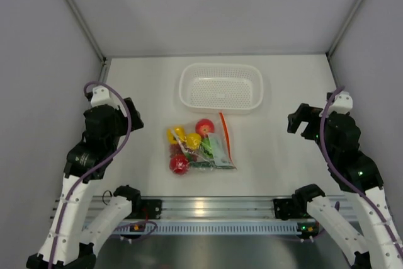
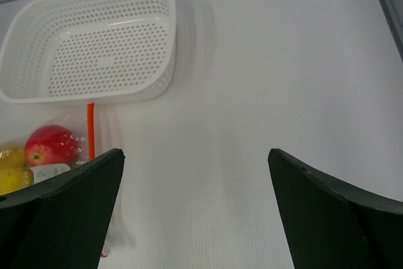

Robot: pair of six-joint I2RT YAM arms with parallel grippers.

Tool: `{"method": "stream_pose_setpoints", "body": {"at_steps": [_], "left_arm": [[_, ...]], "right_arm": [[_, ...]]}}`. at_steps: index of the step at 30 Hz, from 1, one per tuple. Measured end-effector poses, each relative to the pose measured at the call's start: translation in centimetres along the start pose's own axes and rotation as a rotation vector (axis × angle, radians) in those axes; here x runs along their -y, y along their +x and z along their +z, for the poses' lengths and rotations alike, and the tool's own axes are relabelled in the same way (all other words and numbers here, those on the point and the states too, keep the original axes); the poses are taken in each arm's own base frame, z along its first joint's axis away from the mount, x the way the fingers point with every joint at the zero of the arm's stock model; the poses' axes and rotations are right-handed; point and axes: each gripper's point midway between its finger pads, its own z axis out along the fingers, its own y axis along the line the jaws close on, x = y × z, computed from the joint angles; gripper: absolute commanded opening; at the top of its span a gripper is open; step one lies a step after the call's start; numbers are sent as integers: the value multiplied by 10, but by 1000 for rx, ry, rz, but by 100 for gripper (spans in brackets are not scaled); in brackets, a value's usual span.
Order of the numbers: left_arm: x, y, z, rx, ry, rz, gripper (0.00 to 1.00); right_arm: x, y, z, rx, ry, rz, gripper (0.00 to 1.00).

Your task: Open the zip-top bag and remove the fake food

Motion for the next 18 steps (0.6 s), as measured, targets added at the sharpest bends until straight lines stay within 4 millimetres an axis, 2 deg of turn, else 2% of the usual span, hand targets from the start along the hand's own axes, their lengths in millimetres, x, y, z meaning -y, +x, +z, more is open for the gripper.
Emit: {"method": "stream_pose_setpoints", "body": {"at_steps": [5,8,14,18], "left_arm": [[-2,-1,2,2,-21,-14,99],[1,5,9,-32,-22,-5,99],[15,26,45,-180,-49,34,99],[44,57,72,-293,-63,119,99]], "right_arm": [[1,5,6,-19,11,-4,99],[1,7,8,-26,20,-1,99],[0,18,15,-56,17,-1,99],[0,21,16,-70,18,-5,99]]}}
